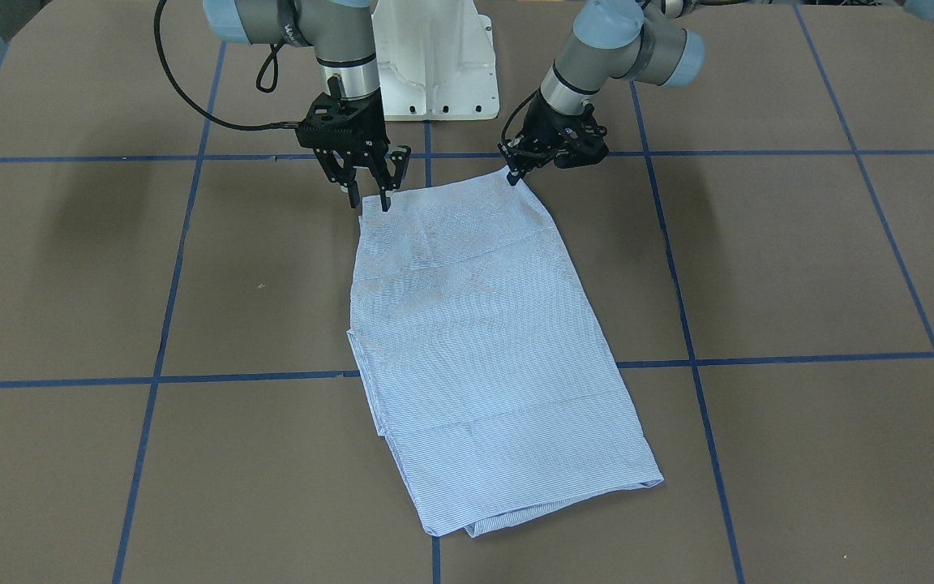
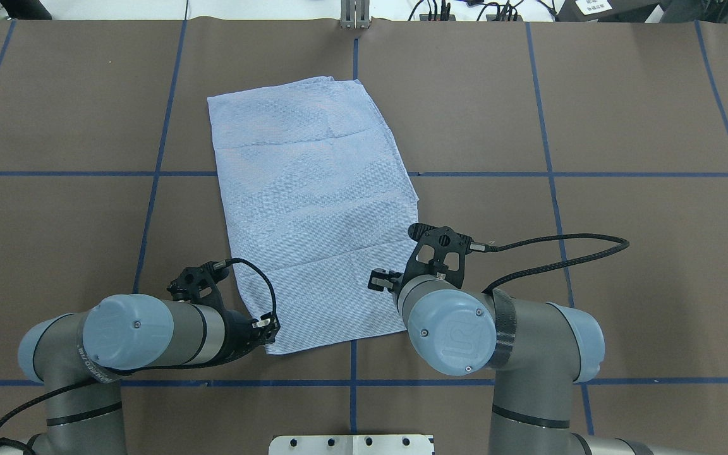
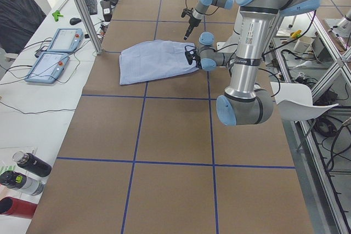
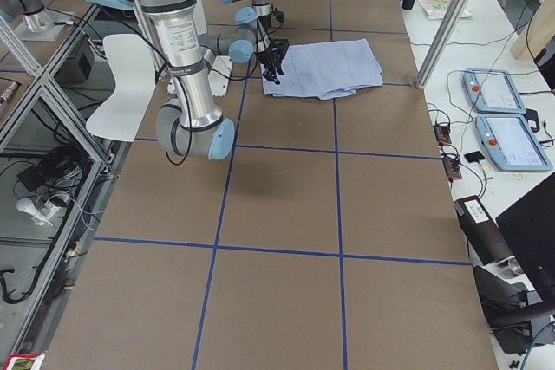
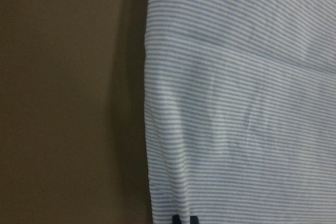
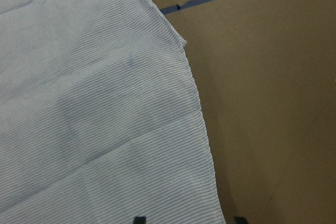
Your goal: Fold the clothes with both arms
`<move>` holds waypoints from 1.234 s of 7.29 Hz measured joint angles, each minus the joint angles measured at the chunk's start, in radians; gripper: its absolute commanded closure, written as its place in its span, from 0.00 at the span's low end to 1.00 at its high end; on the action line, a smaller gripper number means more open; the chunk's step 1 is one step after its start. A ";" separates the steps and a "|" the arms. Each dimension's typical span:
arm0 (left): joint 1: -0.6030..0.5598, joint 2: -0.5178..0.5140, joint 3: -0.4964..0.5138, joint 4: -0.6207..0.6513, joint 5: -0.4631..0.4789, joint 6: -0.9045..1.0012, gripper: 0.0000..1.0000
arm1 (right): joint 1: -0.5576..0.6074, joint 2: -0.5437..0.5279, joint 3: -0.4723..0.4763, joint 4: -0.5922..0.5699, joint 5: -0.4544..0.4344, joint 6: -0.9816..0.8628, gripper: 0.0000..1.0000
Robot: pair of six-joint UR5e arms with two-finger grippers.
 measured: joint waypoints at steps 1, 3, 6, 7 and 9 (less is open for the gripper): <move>0.000 -0.001 -0.001 0.000 -0.001 0.000 1.00 | 0.008 0.001 -0.007 0.008 -0.001 -0.015 0.11; 0.000 -0.001 -0.002 0.000 -0.002 0.000 1.00 | 0.015 0.004 -0.067 0.092 -0.002 -0.012 0.19; 0.000 -0.001 -0.003 0.000 -0.003 0.000 1.00 | 0.012 0.007 -0.144 0.158 -0.003 0.001 0.22; 0.000 -0.001 -0.003 0.000 -0.003 0.001 1.00 | 0.009 0.007 -0.148 0.157 -0.003 0.007 0.24; 0.000 -0.001 -0.004 -0.001 -0.003 0.000 1.00 | 0.001 0.007 -0.150 0.154 -0.002 0.035 0.28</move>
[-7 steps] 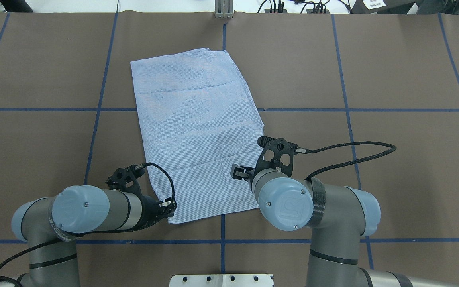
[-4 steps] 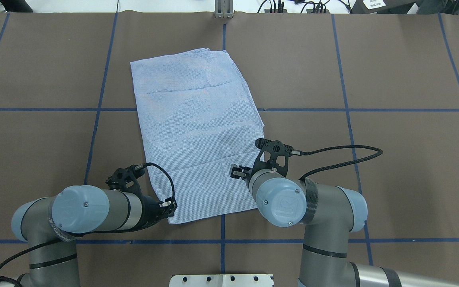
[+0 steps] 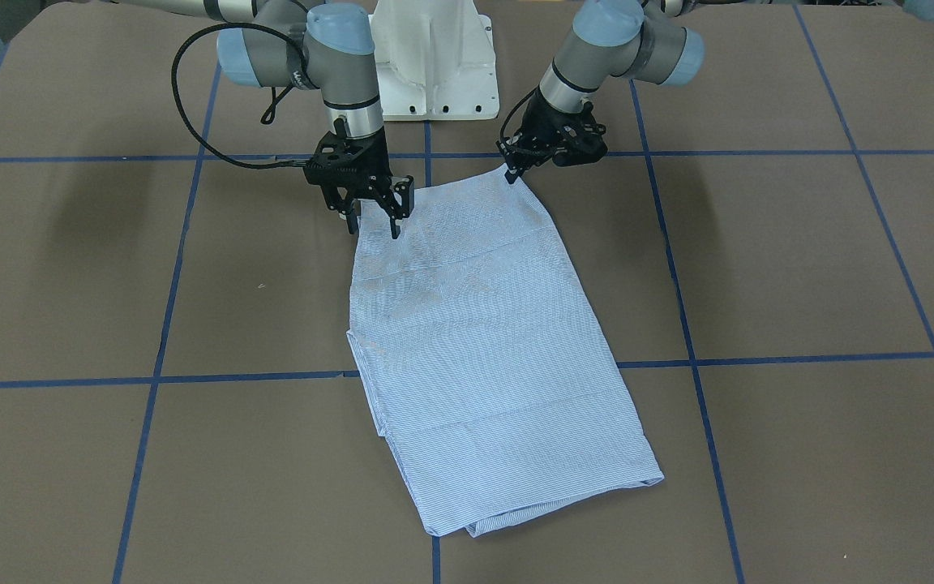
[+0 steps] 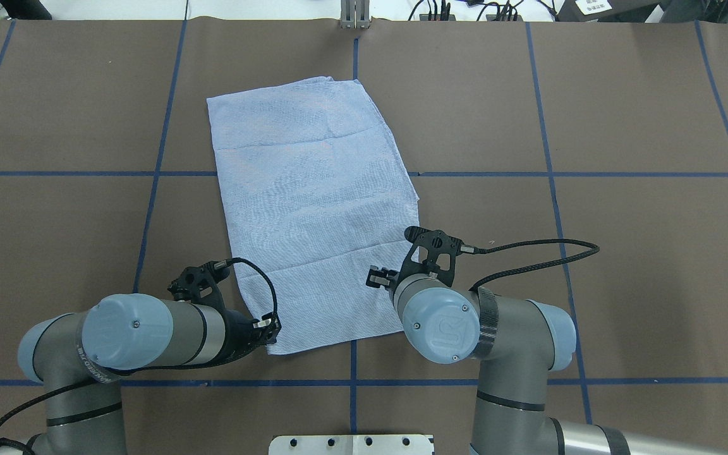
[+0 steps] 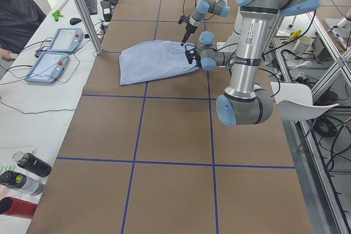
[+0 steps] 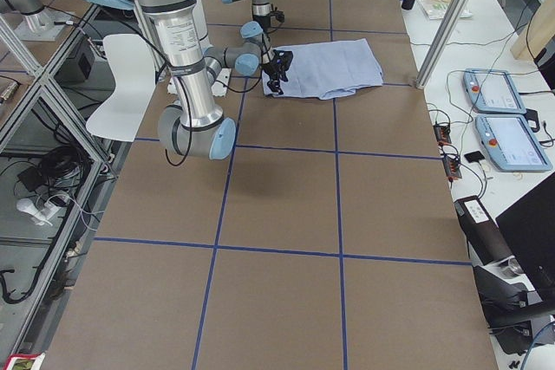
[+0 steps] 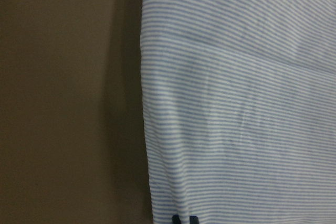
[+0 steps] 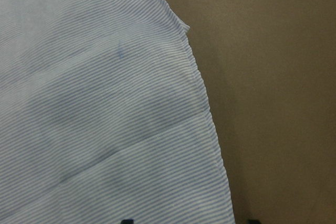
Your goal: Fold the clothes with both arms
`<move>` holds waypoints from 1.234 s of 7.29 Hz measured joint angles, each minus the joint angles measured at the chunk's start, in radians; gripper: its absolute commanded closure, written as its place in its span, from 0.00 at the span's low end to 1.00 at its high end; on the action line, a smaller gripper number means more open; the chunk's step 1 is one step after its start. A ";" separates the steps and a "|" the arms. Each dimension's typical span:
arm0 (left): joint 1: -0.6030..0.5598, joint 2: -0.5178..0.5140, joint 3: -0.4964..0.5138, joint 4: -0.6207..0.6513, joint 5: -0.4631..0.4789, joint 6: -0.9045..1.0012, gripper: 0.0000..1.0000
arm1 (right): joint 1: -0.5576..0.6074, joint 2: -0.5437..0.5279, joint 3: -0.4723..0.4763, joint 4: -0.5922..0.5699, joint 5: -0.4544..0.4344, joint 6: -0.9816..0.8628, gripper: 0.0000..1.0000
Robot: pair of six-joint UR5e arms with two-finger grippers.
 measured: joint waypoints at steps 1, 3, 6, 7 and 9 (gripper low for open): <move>0.000 0.001 0.000 0.000 0.000 0.000 1.00 | -0.005 0.002 0.000 -0.012 0.002 0.029 0.28; 0.000 0.001 0.000 0.000 0.000 0.000 1.00 | -0.010 0.012 0.002 -0.045 0.016 0.079 0.28; 0.000 0.002 -0.003 0.000 0.000 0.000 1.00 | -0.018 0.014 0.001 -0.053 0.023 0.103 0.30; -0.001 0.003 -0.004 0.000 0.000 0.000 1.00 | -0.020 0.014 0.000 -0.054 0.022 0.107 0.35; 0.000 0.003 -0.005 0.000 0.000 0.000 1.00 | -0.022 0.014 -0.001 -0.056 0.022 0.111 0.42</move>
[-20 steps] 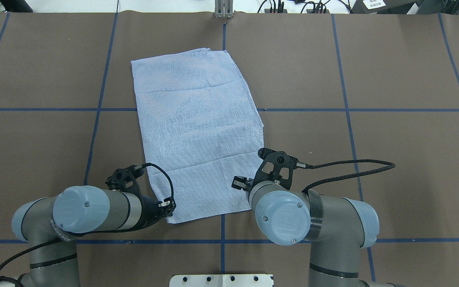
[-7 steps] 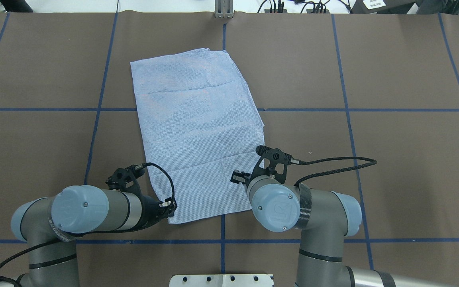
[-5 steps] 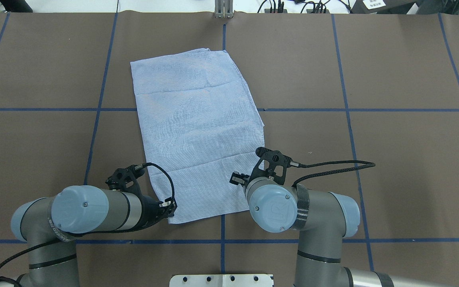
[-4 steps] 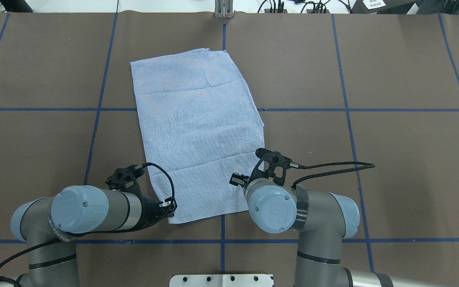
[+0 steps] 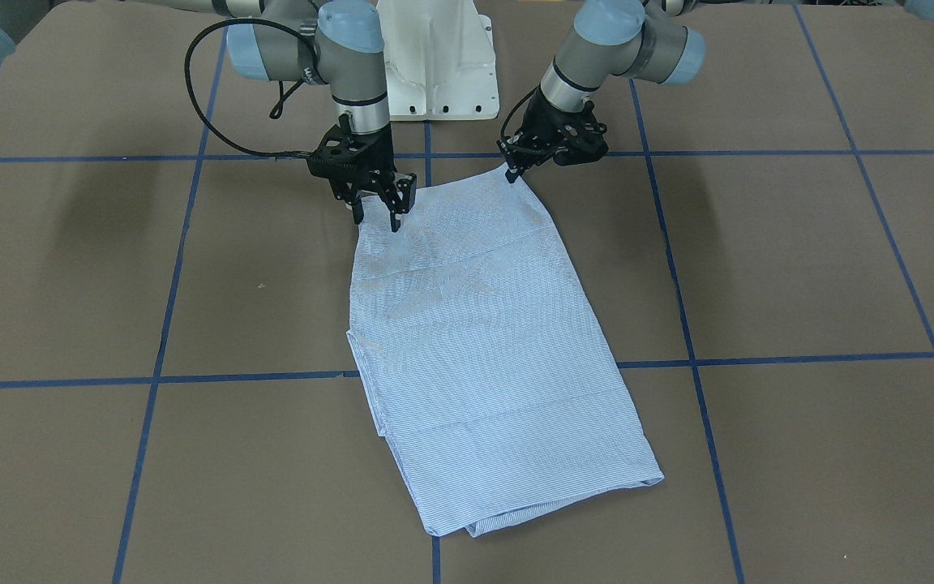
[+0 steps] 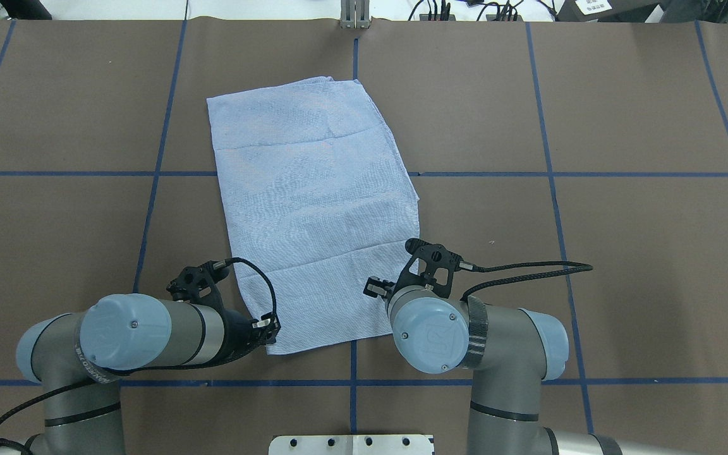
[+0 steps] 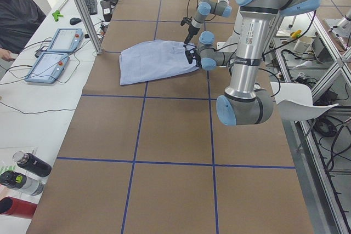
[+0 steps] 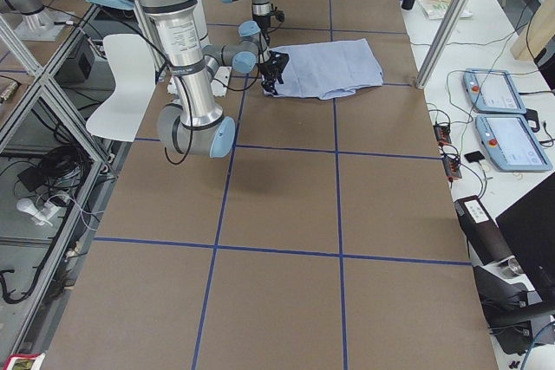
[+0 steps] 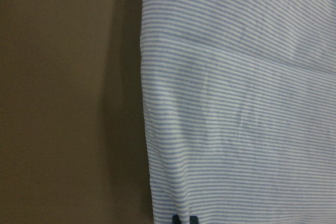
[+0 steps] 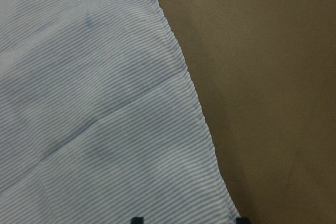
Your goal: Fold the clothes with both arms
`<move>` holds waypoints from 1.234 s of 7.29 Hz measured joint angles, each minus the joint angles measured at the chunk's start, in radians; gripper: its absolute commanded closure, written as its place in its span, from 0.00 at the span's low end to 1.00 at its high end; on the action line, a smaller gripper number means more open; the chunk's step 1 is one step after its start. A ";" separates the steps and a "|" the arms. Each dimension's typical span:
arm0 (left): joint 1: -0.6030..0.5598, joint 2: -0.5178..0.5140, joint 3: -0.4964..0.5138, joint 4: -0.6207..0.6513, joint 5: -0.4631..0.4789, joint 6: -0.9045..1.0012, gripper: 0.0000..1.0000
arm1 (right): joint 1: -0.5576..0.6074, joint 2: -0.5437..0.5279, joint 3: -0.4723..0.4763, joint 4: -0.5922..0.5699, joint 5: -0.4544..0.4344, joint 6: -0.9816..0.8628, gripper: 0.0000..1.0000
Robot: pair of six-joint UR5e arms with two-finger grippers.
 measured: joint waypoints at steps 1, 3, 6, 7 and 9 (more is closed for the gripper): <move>0.000 0.000 -0.001 0.000 0.000 0.000 1.00 | -0.001 0.000 -0.001 -0.003 0.000 0.003 0.46; -0.001 -0.001 -0.001 0.000 0.000 0.000 1.00 | -0.001 0.001 -0.006 -0.005 -0.001 0.008 1.00; -0.001 0.000 0.000 0.000 0.000 0.004 1.00 | -0.003 0.007 -0.010 -0.006 -0.001 0.028 1.00; -0.001 0.000 -0.001 0.000 0.000 0.004 1.00 | -0.004 0.009 -0.013 -0.006 -0.002 0.033 1.00; -0.001 -0.003 -0.007 0.000 0.000 0.005 1.00 | -0.001 0.011 -0.011 -0.006 -0.003 0.034 1.00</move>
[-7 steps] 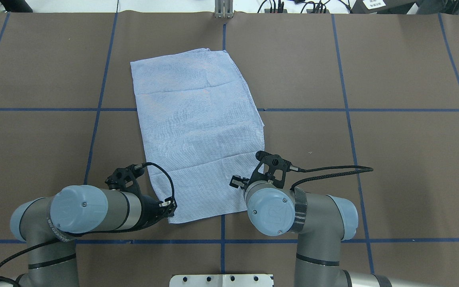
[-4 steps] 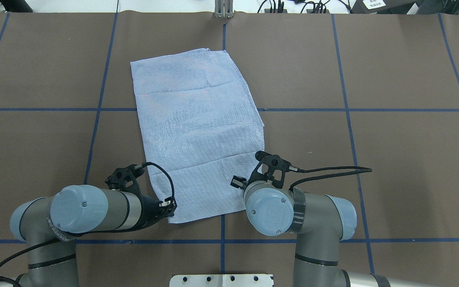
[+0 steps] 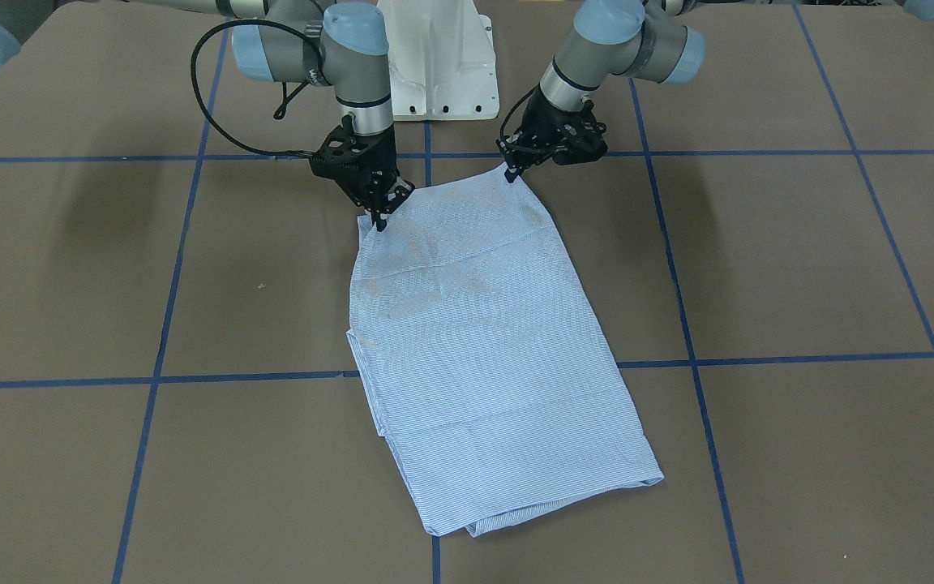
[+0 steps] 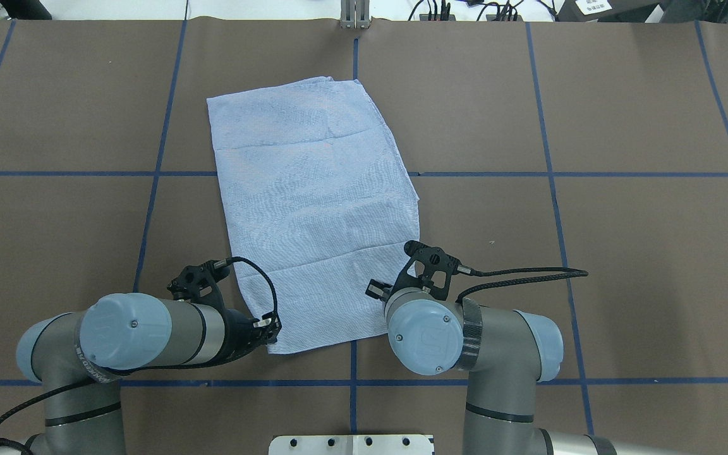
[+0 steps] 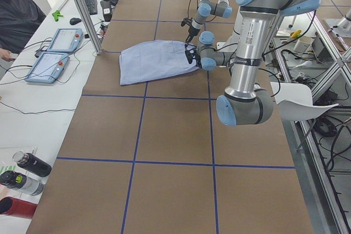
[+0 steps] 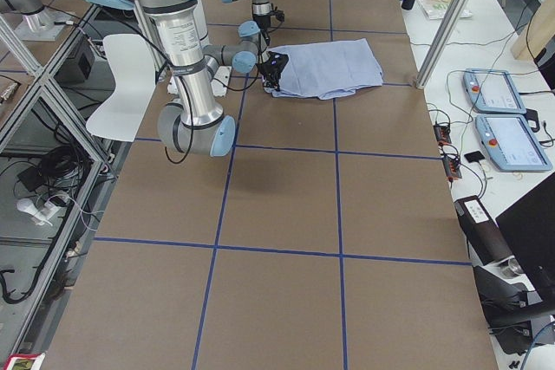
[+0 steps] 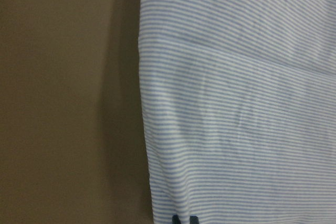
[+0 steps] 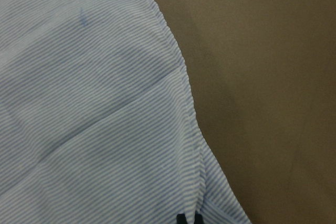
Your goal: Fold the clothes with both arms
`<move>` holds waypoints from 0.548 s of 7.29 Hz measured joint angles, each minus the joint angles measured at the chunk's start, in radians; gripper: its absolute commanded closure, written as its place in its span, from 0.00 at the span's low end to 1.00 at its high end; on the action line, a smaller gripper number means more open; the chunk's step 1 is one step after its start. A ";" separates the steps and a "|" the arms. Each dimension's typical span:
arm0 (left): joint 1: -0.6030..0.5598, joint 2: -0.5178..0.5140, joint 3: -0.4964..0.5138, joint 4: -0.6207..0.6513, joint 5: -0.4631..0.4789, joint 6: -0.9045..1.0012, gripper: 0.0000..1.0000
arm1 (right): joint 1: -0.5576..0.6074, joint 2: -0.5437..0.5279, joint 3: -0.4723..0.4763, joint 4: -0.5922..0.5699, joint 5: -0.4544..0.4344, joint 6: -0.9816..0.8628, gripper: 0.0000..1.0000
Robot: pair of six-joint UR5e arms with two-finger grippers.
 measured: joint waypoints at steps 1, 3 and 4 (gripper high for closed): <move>0.000 0.002 -0.011 0.000 -0.001 0.000 1.00 | 0.006 0.002 0.006 0.000 0.001 -0.002 1.00; -0.002 0.005 -0.035 0.001 -0.001 0.000 1.00 | 0.016 0.000 0.043 -0.011 0.003 -0.004 1.00; -0.003 0.005 -0.056 0.001 -0.001 0.000 1.00 | 0.018 -0.011 0.094 -0.039 0.005 -0.004 1.00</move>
